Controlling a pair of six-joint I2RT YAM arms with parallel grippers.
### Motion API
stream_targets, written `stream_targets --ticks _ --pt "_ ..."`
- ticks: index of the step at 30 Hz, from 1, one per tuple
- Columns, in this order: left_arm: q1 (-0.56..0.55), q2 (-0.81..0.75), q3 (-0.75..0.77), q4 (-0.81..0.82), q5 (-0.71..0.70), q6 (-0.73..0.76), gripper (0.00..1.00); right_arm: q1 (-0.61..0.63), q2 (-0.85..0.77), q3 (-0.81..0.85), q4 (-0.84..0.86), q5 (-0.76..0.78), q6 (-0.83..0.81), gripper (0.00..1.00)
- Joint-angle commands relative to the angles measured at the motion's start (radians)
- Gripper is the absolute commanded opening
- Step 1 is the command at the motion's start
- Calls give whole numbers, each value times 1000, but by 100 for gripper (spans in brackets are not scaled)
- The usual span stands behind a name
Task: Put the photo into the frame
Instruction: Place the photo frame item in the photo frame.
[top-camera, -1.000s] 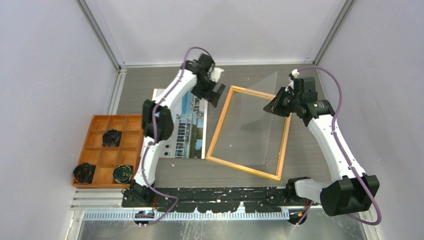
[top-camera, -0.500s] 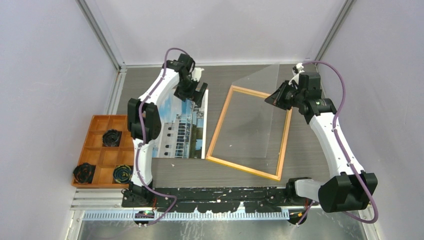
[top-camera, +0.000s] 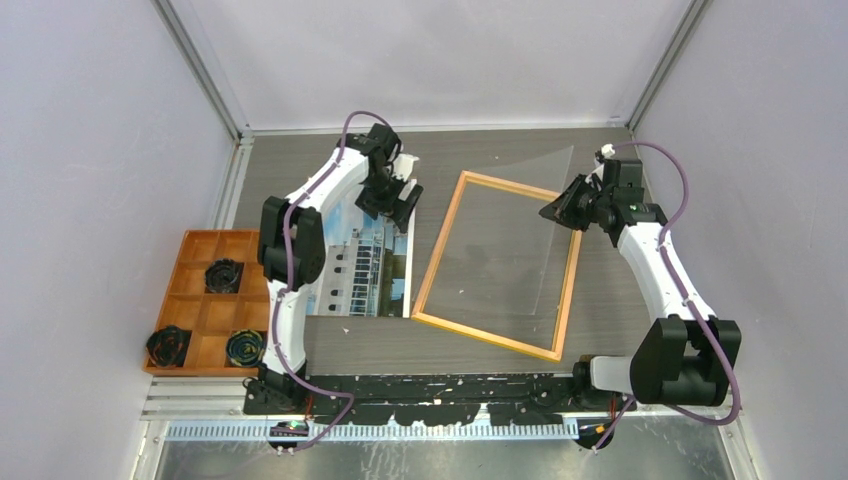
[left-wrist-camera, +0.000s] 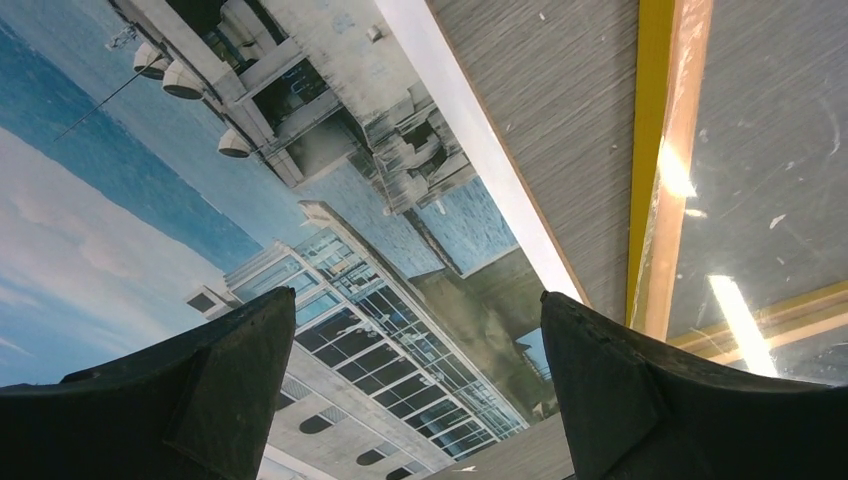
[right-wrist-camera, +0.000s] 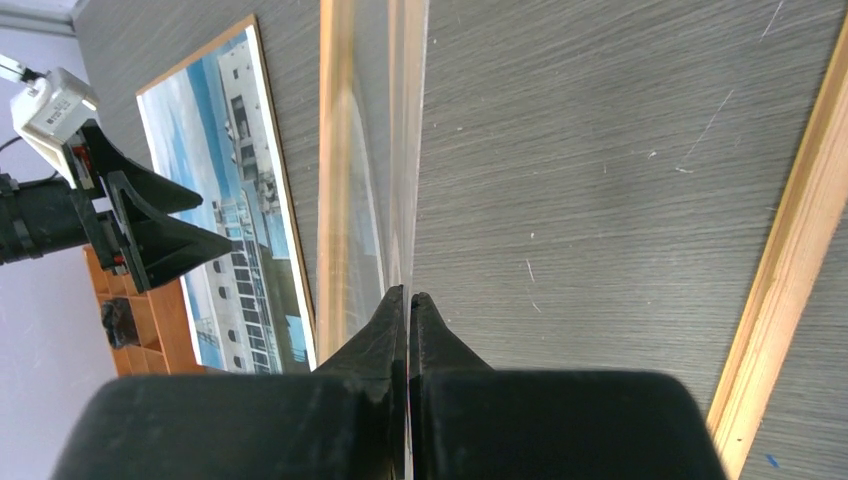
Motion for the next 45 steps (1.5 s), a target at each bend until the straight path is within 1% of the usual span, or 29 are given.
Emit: stream_targets --ticks 1,5,15,22,30,37,41,45 --pt "-34 -49 4 24 -20 27 93 -5 28 51 -30 -62 -38 1" --pt "-46 -34 23 19 -23 27 93 -5 41 49 -63 -62 -47 1" --pt "-74 -8 56 6 -45 26 93 -11 17 35 -139 60 -87 1" --pt "-97 10 75 -5 -58 30 92 -26 -36 -33 -71 111 -67 1" --pt "-105 22 99 -19 -66 34 92 -31 -46 -53 -47 125 -65 1" --pt "-110 36 97 -20 -73 39 92 -33 -82 -112 53 74 -50 1" --pt "-121 54 95 -18 -94 52 91 -33 -134 -142 108 53 -44 1" --pt "-123 52 77 6 -120 77 91 -33 -159 -143 130 26 -47 1"
